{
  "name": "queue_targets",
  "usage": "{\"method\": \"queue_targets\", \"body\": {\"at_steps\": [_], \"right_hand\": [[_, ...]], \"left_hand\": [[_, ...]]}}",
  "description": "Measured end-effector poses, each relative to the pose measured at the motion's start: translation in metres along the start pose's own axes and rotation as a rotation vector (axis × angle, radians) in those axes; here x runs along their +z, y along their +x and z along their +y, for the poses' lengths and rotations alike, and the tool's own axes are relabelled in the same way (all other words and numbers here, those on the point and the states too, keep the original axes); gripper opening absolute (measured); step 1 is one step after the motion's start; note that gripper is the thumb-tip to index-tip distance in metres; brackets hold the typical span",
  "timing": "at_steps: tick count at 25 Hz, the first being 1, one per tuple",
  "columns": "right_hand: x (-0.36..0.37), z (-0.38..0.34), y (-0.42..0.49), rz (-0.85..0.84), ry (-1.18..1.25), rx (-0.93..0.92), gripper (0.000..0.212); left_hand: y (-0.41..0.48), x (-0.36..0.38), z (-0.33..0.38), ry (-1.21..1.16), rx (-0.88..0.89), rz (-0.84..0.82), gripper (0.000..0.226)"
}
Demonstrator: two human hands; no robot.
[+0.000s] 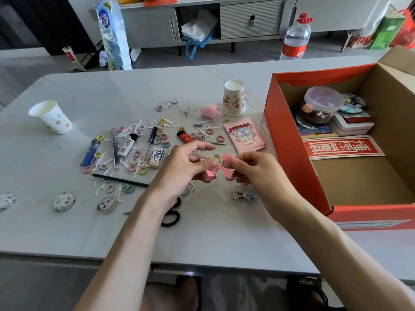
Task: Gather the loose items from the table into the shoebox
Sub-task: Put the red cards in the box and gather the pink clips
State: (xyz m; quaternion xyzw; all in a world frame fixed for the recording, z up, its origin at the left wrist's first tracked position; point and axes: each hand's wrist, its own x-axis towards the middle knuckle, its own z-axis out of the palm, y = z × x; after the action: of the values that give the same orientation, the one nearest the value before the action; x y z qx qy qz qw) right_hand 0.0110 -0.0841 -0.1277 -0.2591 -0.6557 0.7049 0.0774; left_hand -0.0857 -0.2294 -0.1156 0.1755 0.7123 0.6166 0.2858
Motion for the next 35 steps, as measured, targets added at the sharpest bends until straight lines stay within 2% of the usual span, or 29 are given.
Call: {"method": "queue_targets", "body": {"at_steps": [2,5,9,12,15,18,20,26,30,35], "right_hand": [[0.002,0.000,0.000,0.069,-0.036,-0.062,0.031],[0.006,0.002,-0.003,0.008,-0.027,-0.080,0.021],[0.007,0.003,-0.003,0.054,-0.045,-0.113,0.014],[0.004,0.000,-0.001,0.098,0.003,-0.125,0.015],[0.003,-0.002,-0.002,0.109,0.018,-0.132,0.018],[0.005,0.000,-0.003,0.120,-0.056,-0.154,0.014],[0.006,0.000,-0.003,0.094,-0.127,-0.180,0.010],[0.006,0.001,-0.001,0.076,-0.083,-0.164,0.012],[0.008,0.001,-0.002,0.044,-0.071,-0.169,0.016],[0.009,0.002,-0.002,0.165,-0.131,-0.180,0.017]], "left_hand": [[0.001,-0.001,-0.002,0.044,0.016,0.086,0.027],[0.001,0.002,-0.005,0.037,0.061,0.150,0.007],[0.002,0.008,-0.006,0.082,0.138,0.219,0.004],[0.006,0.008,-0.011,0.171,0.106,0.299,0.017],[0.009,0.009,-0.014,0.167,0.012,0.235,0.019],[0.006,0.013,-0.011,0.091,0.039,0.033,0.025],[0.003,0.013,-0.008,0.023,0.065,-0.046,0.025],[0.003,0.009,-0.006,-0.103,0.016,0.105,0.009],[0.002,0.013,-0.006,-0.098,0.011,0.094,0.021],[0.001,0.010,-0.005,-0.123,-0.016,0.114,0.018]]}}
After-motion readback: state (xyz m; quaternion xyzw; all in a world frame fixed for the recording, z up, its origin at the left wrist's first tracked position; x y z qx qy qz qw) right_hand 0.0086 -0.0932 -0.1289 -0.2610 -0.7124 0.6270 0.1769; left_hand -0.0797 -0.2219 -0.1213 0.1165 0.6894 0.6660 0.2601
